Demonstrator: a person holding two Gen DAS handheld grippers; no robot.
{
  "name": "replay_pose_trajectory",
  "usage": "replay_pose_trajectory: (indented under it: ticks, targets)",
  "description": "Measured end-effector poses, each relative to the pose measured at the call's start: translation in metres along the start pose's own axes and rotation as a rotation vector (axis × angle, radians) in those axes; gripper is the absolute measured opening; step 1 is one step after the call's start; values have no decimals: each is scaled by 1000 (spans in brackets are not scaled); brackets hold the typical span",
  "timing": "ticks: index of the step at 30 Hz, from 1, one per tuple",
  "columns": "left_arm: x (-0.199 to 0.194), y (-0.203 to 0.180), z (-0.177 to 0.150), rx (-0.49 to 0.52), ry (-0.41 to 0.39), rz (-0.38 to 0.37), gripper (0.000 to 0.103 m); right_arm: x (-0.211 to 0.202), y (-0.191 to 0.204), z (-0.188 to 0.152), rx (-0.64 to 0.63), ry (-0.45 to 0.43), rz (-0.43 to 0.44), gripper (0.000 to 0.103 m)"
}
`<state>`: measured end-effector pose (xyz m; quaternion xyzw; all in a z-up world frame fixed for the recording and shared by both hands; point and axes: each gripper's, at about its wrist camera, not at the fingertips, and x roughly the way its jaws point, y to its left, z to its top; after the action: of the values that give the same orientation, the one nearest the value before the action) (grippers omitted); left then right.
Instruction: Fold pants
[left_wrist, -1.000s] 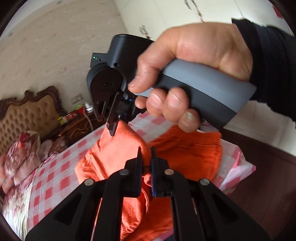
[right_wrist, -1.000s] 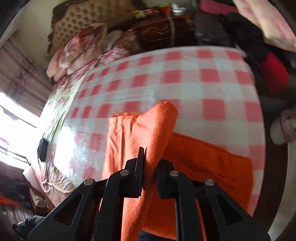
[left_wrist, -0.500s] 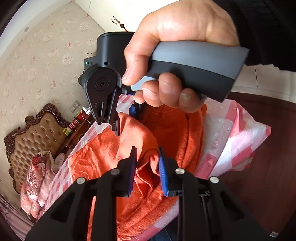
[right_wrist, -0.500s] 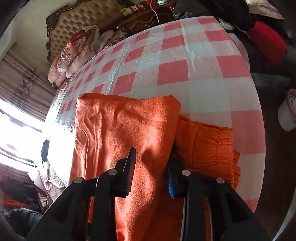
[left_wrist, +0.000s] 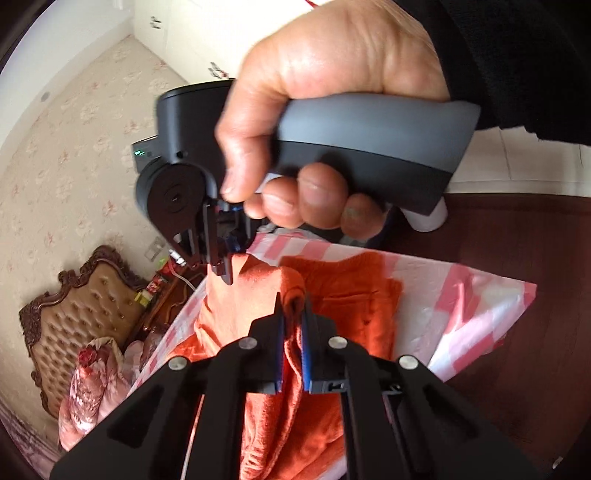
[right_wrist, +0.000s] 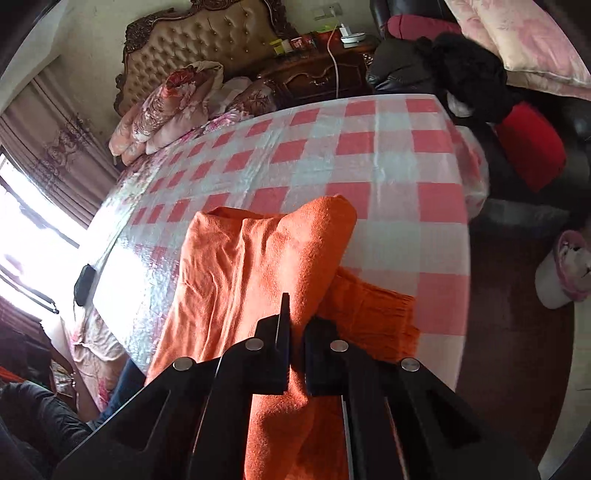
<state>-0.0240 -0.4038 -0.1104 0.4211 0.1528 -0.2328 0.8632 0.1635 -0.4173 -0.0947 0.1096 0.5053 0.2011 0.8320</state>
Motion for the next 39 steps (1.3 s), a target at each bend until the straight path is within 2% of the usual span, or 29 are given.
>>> replay_pose_trajectory:
  ticks: [4, 6, 7, 9, 10, 11, 12, 13, 16, 17, 19, 21, 22, 25, 26, 27, 29, 31, 32, 35, 36, 37, 39]
  targets:
    - [15, -13, 4, 22, 10, -48, 7, 12, -19, -12, 1, 17, -79, 6]
    - [22, -20, 6, 17, 9, -71, 7, 21, -23, -20, -34, 11, -170, 16]
    - [26, -22, 7, 12, 11, -89, 8, 23, -25, -22, -41, 6, -204, 24]
    - [30, -18, 5, -21, -1, -139, 15, 21, -26, -24, -50, -25, -253, 45]
    - [29, -15, 3, -29, -4, -136, 19, 15, -24, -26, -56, -66, -293, 64]
    - [25, -10, 1, -45, -14, -149, 23, 7, -24, -28, -60, -106, -324, 71]
    - [18, 0, -3, -73, -29, -177, 26, -4, -23, -31, -61, -158, -351, 72]
    - [12, 10, -7, -91, -34, -181, 35, -10, -25, -34, -49, -176, -366, 72]
    - [-8, 53, -30, -212, -25, -203, 45, -15, -30, -48, -6, -157, -415, 72]
    - [-12, 72, -42, -275, -1, -206, 45, -14, -29, -54, -5, -150, -441, 72]
    - [-14, 118, -75, -475, 68, -252, 43, -11, -29, -70, 9, -138, -483, 72]
    - [-14, 151, -105, -609, 144, -245, 32, -9, -30, -84, 33, -132, -475, 71]
    - [-14, 163, -118, -656, 175, -242, 28, -6, -30, -91, 49, -130, -474, 66]
    - [1, 202, -161, -866, 324, -260, 30, 0, -29, -105, 95, -142, -431, 40]
    - [6, 211, -174, -960, 369, -284, 34, 0, -28, -109, 110, -151, -414, 31]
    - [15, 220, -193, -1060, 412, -313, 38, 2, -26, -112, 121, -161, -402, 31]
    - [25, 216, -218, -1171, 471, -395, 41, 3, -21, -113, 118, -175, -426, 28]
    - [35, 214, -238, -1297, 490, -547, 41, 3, -18, -114, 126, -183, -436, 28]
    - [39, 213, -243, -1339, 491, -610, 41, 4, -17, -115, 130, -186, -441, 28]
    - [48, 206, -251, -1361, 508, -695, 38, 4, -14, -117, 132, -189, -453, 27]
    - [51, 207, -251, -1363, 509, -718, 32, 4, -13, -116, 134, -191, -459, 27]
    - [54, 207, -252, -1370, 510, -750, 20, 4, -11, -116, 137, -194, -470, 27]
    - [58, 210, -251, -1347, 502, -739, 14, 6, -10, -115, 141, -197, -484, 27]
